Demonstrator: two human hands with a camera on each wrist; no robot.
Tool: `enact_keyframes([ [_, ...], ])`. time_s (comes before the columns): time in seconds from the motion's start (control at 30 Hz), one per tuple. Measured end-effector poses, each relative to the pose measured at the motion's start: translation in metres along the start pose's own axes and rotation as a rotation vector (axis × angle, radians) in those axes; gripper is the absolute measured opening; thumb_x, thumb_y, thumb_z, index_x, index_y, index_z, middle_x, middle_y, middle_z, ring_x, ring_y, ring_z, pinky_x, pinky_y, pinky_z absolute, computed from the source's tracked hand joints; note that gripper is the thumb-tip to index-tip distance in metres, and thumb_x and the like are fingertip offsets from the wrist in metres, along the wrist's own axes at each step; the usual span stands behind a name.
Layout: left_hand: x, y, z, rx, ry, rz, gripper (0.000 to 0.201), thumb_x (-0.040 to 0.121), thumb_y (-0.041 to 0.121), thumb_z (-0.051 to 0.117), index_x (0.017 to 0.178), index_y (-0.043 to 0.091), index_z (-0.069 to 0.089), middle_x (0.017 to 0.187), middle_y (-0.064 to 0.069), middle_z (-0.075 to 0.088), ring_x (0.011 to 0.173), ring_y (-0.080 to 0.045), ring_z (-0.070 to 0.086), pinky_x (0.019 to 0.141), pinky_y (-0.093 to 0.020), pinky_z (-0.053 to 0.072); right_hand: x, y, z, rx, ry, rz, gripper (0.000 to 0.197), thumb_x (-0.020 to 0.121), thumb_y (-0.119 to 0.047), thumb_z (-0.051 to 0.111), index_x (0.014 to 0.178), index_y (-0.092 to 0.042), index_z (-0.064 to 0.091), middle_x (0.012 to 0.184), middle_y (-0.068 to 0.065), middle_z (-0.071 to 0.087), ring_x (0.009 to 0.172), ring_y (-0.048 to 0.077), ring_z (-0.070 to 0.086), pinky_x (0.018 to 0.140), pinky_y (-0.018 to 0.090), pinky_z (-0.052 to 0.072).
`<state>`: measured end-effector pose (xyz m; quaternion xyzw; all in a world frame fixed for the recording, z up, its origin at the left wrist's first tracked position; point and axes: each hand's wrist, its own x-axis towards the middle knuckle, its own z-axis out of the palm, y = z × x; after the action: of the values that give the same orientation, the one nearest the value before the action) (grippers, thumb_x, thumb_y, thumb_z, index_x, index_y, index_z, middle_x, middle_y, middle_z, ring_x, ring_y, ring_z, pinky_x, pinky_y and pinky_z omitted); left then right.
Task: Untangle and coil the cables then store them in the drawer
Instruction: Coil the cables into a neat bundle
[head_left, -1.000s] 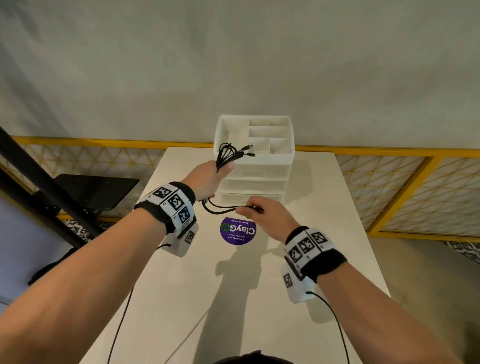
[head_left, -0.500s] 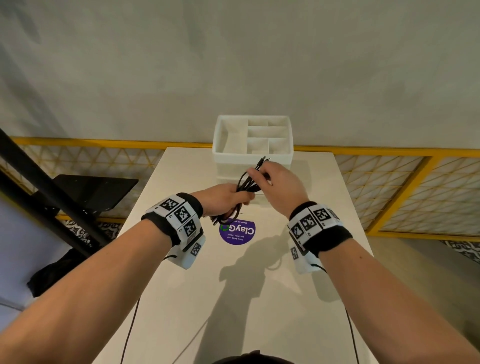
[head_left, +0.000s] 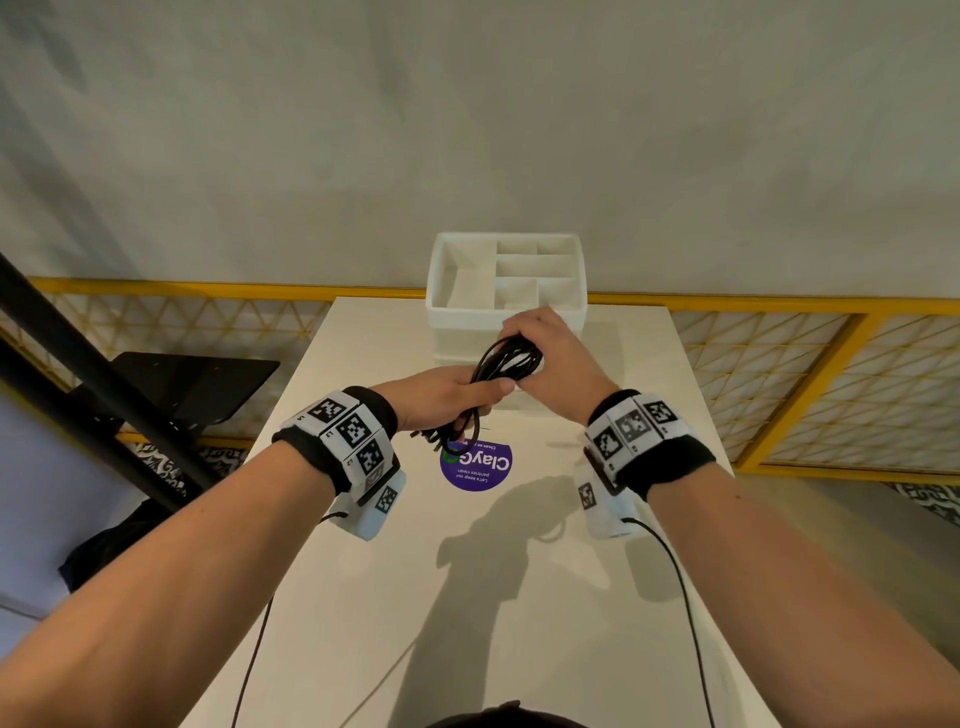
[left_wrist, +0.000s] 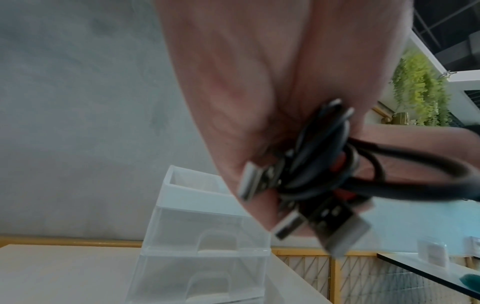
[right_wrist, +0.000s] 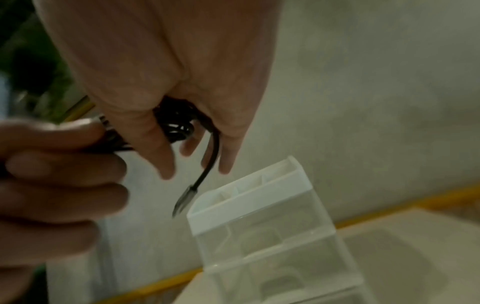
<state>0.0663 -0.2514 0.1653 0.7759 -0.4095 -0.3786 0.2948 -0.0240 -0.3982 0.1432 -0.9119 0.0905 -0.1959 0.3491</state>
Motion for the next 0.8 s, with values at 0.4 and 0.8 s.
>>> enact_keyframes([
  [0.4,0.006,0.0,0.004,0.1,0.198,0.004,0.051,0.093,0.039,0.053,0.129,0.015,0.027,0.073,-0.005,0.05,0.063,-0.018,0.048,0.055,-0.028,0.039,0.009,-0.01,-0.005,0.748,-0.006,0.436,0.039,0.087,0.017,0.035,0.105,-0.009,0.057,0.108,0.014,0.062,0.103,0.027,0.062,0.088,0.036,0.054],
  [0.8,0.014,-0.002,0.009,0.204,0.226,0.013,0.029,0.098,0.039,0.041,0.1,0.015,0.057,0.073,-0.002,0.057,0.055,-0.011,0.049,0.054,-0.023,0.038,0.005,-0.014,-0.002,0.929,0.081,0.496,0.049,0.078,0.014,0.035,0.113,-0.013,0.055,0.113,0.01,0.056,0.102,0.023,0.053,0.078,0.029,0.045],
])
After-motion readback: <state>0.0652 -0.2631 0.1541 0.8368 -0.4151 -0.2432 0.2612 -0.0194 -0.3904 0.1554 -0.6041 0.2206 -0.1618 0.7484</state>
